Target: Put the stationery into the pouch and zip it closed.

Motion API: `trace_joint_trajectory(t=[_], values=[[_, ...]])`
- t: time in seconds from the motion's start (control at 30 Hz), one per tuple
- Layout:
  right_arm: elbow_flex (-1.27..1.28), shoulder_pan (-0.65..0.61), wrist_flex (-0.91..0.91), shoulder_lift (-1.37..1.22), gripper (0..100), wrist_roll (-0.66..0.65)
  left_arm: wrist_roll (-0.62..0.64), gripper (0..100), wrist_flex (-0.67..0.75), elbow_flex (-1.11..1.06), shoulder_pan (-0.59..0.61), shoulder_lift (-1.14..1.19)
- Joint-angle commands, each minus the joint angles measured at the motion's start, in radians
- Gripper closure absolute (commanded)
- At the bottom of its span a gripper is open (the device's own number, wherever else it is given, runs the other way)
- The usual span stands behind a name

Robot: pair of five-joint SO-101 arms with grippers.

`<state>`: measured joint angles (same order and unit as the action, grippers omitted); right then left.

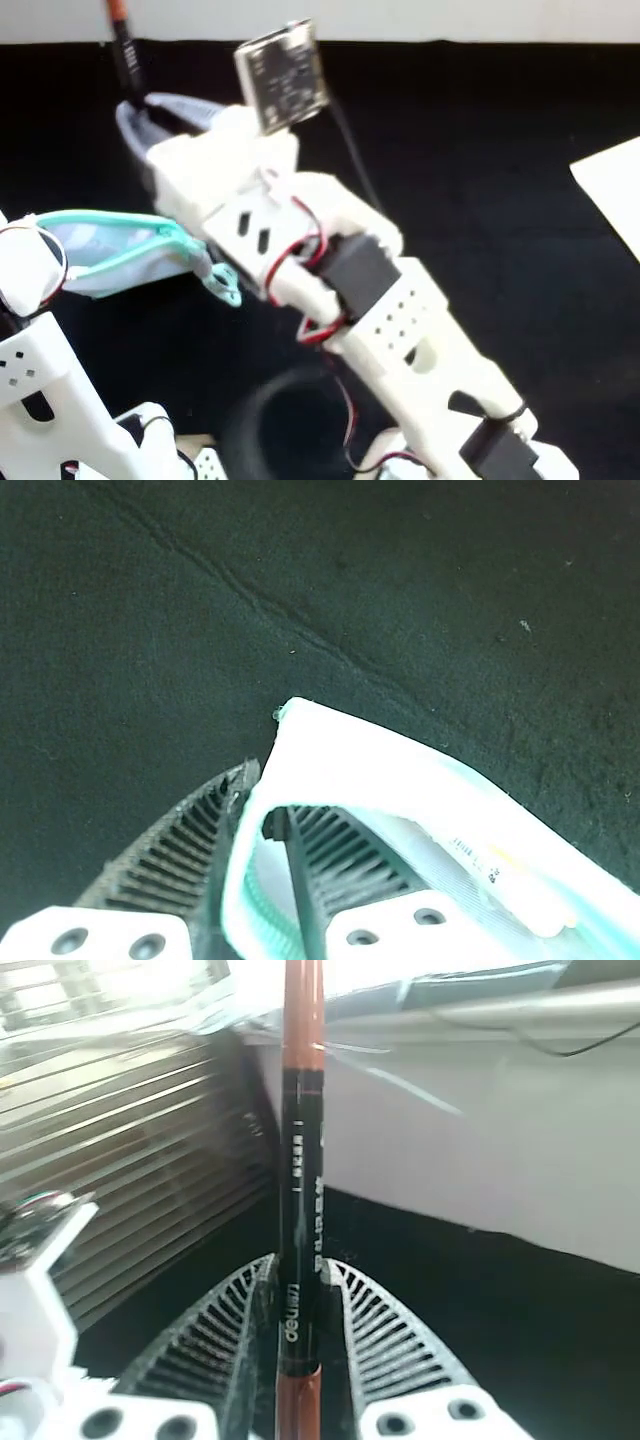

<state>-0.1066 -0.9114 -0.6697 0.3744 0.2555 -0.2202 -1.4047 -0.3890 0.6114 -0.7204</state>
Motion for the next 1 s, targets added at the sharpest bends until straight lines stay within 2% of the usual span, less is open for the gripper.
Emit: trace_joint_trajectory(t=[0.0, 0.27, 0.63, 0.8, 0.97], values=[[-0.015, -0.067, 0.038, 0.025, 99.1, 0.011, 0.002, 99, 0.0, -0.012, 0.008, 0.012], [0.001, -0.148, 0.14, -0.12, 99.1, 0.011, 0.003, 99, 0.0, -0.012, 0.008, 0.012], [0.007, -0.15, 0.186, -0.298, 99.1, 0.011, 0.002, 99, 0.008, -0.008, 0.008, 0.012], [0.125, -0.15, 0.188, -0.285, 99.1, 0.005, 0.002, 99, 0.032, -0.008, 0.013, 0.012], [0.303, -0.147, 0.288, -0.202, 98.7, 0.003, 0.002, 99, 0.037, -0.01, 0.013, 0.013]])
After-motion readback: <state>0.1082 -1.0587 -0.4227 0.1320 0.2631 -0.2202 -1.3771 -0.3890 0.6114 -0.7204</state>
